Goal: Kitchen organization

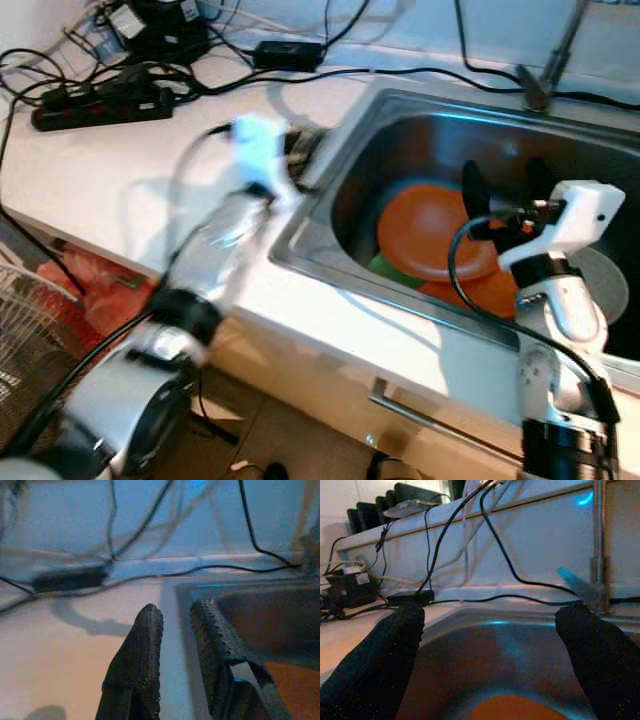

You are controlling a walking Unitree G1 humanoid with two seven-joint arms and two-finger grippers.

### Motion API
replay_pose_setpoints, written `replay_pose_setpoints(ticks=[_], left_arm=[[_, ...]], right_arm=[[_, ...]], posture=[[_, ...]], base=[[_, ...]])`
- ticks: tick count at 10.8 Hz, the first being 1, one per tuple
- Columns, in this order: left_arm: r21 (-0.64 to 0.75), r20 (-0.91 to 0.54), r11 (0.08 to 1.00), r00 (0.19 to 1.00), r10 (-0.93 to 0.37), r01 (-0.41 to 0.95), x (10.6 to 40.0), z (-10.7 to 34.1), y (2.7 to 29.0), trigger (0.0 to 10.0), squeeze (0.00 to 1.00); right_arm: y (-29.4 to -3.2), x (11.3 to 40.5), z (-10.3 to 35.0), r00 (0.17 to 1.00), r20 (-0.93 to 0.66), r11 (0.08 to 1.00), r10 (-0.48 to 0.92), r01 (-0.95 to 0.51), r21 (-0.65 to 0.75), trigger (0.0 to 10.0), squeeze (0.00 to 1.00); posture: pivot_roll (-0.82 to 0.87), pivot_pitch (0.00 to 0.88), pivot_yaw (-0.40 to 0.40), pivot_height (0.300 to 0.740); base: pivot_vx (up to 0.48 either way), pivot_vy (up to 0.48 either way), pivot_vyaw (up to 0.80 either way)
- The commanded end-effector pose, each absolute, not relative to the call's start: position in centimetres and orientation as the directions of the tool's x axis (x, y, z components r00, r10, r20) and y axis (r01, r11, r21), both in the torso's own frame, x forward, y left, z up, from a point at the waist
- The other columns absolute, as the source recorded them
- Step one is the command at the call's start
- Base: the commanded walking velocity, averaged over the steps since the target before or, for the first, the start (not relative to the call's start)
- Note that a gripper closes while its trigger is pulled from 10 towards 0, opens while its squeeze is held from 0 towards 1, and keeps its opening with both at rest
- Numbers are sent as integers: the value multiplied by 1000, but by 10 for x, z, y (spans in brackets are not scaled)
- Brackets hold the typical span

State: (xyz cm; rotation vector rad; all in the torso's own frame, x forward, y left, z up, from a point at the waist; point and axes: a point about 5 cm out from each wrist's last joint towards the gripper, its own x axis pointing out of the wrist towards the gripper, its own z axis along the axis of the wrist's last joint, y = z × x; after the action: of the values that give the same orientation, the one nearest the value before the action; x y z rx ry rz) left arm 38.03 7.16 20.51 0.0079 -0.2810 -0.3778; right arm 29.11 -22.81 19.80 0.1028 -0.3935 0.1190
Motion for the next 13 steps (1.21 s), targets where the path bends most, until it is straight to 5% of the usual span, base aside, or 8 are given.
replay_pose_setpoints(ticks=[1,6,13], left_arm=[[86,296,945,897,-328,317,377,205,81,10000,0],[115,319,986,936,-151,119,344,176,115,10000,0],[100,344,991,931,-122,93,338,181,108,10000,0]], right_arm=[[-213,294,179,938,333,985,101,-141,99,10000,0],[-182,303,173,929,351,980,121,-168,105,10000,0],[-168,307,170,921,352,974,168,-211,86,10000,0]], posture=[[-50,130,141,740],[-39,90,123,740],[-41,80,109,740]], base=[[0,0,0],[0,0,0],[0,0,0]])
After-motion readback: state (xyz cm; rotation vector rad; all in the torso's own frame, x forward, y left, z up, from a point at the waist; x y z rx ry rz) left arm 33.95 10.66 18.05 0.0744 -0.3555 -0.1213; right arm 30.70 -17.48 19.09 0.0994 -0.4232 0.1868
